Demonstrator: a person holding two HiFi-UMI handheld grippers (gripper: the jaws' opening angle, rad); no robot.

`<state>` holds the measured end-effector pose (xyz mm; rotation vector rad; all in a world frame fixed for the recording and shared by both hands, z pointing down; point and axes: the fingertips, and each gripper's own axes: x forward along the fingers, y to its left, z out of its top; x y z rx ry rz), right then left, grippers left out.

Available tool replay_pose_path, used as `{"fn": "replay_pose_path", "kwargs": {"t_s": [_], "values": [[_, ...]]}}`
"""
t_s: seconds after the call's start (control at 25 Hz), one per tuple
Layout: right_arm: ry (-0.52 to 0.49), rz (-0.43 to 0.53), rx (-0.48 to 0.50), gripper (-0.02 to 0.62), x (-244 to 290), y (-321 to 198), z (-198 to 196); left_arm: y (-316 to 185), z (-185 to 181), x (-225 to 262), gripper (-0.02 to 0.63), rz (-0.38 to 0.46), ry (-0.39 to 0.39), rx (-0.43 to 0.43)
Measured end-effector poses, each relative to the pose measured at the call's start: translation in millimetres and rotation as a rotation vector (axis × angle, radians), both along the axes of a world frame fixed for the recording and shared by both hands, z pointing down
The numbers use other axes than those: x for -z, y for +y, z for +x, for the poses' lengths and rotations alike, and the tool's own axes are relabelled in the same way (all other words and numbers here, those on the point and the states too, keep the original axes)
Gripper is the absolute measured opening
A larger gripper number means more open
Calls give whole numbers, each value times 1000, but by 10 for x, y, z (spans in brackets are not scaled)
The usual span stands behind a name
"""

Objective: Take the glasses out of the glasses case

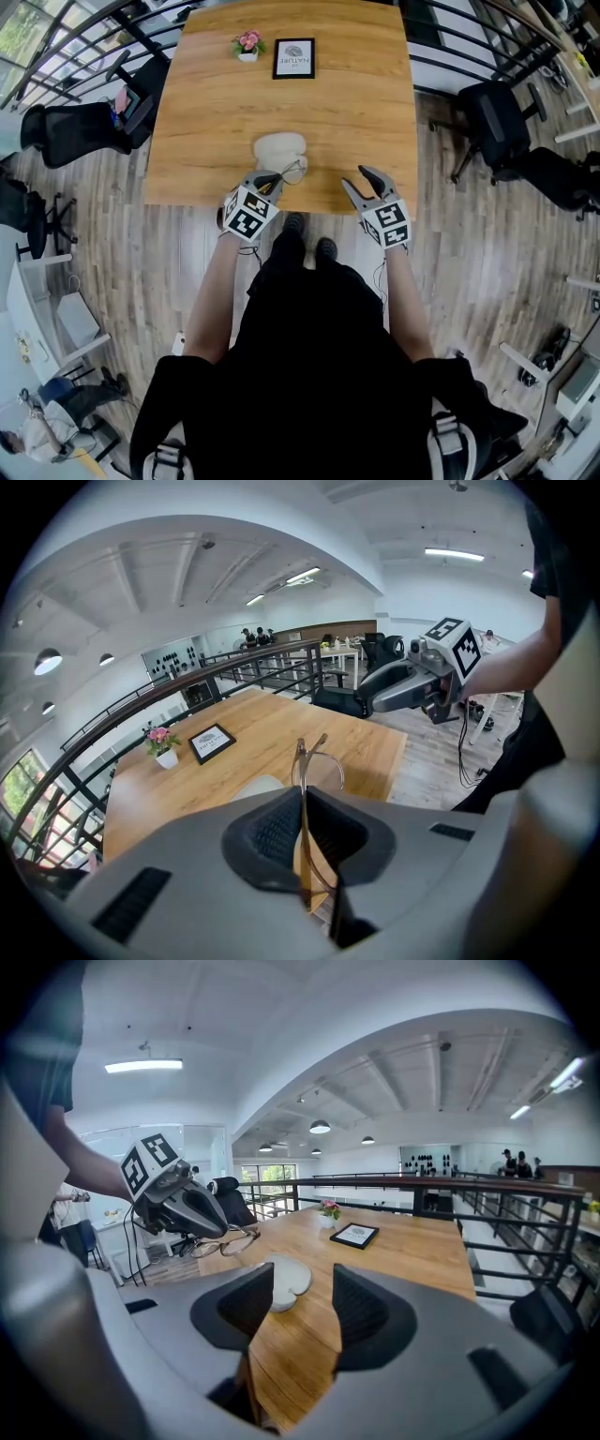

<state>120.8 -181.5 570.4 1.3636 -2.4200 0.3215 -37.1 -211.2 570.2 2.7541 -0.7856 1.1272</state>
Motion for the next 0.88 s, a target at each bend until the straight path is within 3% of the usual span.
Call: {"fn": "replay_pose_path", "kwargs": {"t_s": [0.88], "values": [[22, -20, 38, 202, -13, -119, -49, -97, -25, 1, 32, 0, -2, 1]]}}
